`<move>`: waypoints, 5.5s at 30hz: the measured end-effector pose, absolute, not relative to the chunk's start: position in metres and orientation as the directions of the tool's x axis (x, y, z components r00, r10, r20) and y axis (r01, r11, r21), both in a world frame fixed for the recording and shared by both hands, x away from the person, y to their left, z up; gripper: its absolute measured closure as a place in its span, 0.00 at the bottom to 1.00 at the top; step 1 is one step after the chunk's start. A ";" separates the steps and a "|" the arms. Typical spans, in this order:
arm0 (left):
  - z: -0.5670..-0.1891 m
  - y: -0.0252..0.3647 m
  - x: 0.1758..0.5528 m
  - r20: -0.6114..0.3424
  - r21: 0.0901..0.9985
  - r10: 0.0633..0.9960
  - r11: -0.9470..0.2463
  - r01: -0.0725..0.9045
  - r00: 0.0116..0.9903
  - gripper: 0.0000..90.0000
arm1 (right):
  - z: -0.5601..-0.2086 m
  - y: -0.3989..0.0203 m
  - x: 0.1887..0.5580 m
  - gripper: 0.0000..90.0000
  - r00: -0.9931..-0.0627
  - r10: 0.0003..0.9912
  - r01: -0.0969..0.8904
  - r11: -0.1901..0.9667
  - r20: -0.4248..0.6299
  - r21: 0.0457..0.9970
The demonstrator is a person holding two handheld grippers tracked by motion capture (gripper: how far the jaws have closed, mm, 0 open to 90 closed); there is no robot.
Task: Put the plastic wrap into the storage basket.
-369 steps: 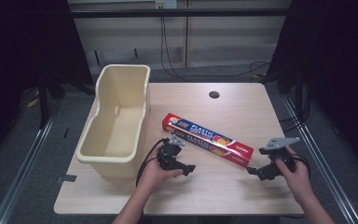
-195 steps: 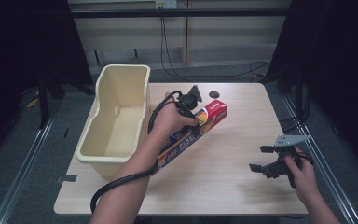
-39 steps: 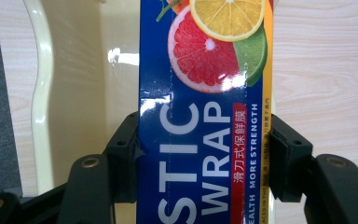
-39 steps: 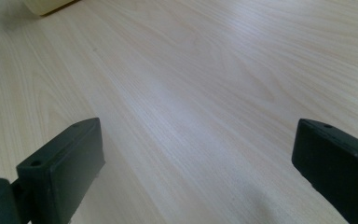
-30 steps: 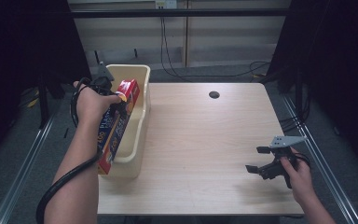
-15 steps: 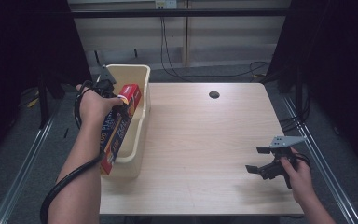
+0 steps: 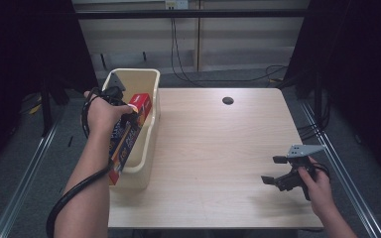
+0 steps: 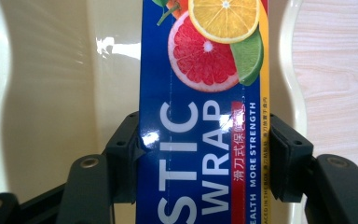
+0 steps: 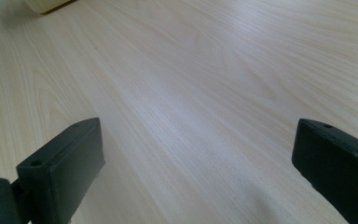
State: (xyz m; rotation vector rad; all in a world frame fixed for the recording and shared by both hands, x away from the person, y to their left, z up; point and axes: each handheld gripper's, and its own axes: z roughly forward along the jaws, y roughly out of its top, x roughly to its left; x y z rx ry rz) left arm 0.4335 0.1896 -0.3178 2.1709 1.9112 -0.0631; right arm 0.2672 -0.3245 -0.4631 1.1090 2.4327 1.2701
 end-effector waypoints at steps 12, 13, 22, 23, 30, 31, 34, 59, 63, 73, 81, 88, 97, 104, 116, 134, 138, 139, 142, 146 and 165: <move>-0.322 0.189 0.435 -0.172 0.149 0.975 -0.112 0.982 0.137 0.44 | -0.463 -0.323 0.267 0.02 -0.713 0.681 0.530 0.365 0.169 0.765; -0.322 0.189 0.435 -0.172 0.149 0.975 -0.112 0.982 0.137 0.44 | -0.463 -0.323 0.267 0.02 -0.714 0.680 0.530 0.366 0.169 0.765; -0.328 0.189 0.438 -0.179 0.136 0.975 -0.107 0.985 0.130 0.44 | -0.464 -0.323 0.267 0.02 -0.714 0.680 0.532 0.368 0.170 0.762; -0.328 0.189 0.438 -0.179 0.136 0.975 -0.107 0.985 0.130 0.44 | -0.464 -0.323 0.267 0.02 -0.714 0.680 0.532 0.368 0.170 0.762; -0.333 0.187 0.439 -0.174 0.126 0.976 -0.109 0.986 0.130 0.44 | -0.464 -0.325 0.266 0.02 -0.709 0.683 0.535 0.363 0.173 0.763; -0.334 0.187 0.439 -0.168 0.127 0.977 -0.111 0.986 0.132 0.44 | -0.464 -0.325 0.266 0.02 -0.709 0.684 0.535 0.363 0.173 0.763; -0.335 0.187 0.439 -0.168 0.123 0.977 -0.108 0.987 0.128 0.44 | -0.464 -0.325 0.266 0.02 -0.708 0.685 0.537 0.362 0.174 0.762; -0.347 0.185 0.445 -0.173 0.072 0.979 -0.100 0.992 0.111 0.44 | -0.464 -0.325 0.266 0.02 -0.710 0.682 0.537 0.365 0.175 0.760; -0.349 0.186 0.446 -0.170 0.058 0.979 -0.108 0.992 0.117 0.44 | -0.464 -0.326 0.266 0.02 -0.710 0.683 0.536 0.364 0.173 0.761; -0.354 0.187 0.447 -0.177 0.055 0.980 -0.084 0.995 0.092 0.44 | -0.465 -0.327 0.267 0.02 -0.708 0.684 0.537 0.360 0.176 0.763; -0.357 0.189 0.448 -0.182 0.039 0.979 -0.087 0.995 0.093 0.44 | -0.464 -0.327 0.267 0.02 -0.708 0.684 0.538 0.361 0.175 0.762; -0.351 0.188 0.448 -0.185 0.045 0.978 -0.087 0.995 0.094 0.42 | -0.465 -0.326 0.267 0.02 -0.711 0.681 0.537 0.365 0.175 0.761; -0.335 0.184 0.447 -0.193 0.101 0.976 -0.081 0.992 0.100 0.36 | -0.464 -0.326 0.266 0.02 -0.710 0.682 0.536 0.361 0.176 0.763; -0.324 0.181 0.445 -0.239 0.159 0.961 -0.100 0.982 0.137 0.30 | -0.464 -0.325 0.266 0.02 -0.716 0.676 0.532 0.369 0.173 0.762; -0.308 0.162 0.442 -0.279 0.238 0.936 -0.147 0.960 0.213 0.19 | -0.462 -0.326 0.266 0.02 -0.716 0.677 0.528 0.362 0.173 0.768; -0.295 0.118 0.437 -0.285 0.324 0.885 -0.273 0.906 0.369 0.05 | -0.460 -0.326 0.266 0.02 -0.719 0.674 0.523 0.363 0.170 0.772; -0.296 0.108 0.435 -0.307 0.335 0.865 -0.292 0.896 0.396 0.05 | -0.461 -0.326 0.266 0.02 -0.718 0.676 0.522 0.364 0.167 0.771; -0.296 0.105 0.435 -0.303 0.330 0.862 -0.304 0.894 0.405 0.05 | -0.461 -0.326 0.266 0.02 -0.717 0.676 0.523 0.364 0.167 0.771; -0.299 0.097 0.433 -0.302 0.332 0.852 -0.326 0.885 0.427 0.05 | -0.461 -0.325 0.266 0.02 -0.719 0.674 0.523 0.366 0.167 0.770; -0.303 0.088 0.432 -0.299 0.337 0.841 -0.349 0.874 0.451 0.05 | -0.461 -0.325 0.266 0.02 -0.719 0.675 0.522 0.367 0.166 0.770; -0.336 0.059 0.427 -0.325 0.331 0.798 -0.407 0.851 0.508 0.06 | -0.462 -0.325 0.267 0.02 -0.721 0.673 0.522 0.371 0.165 0.768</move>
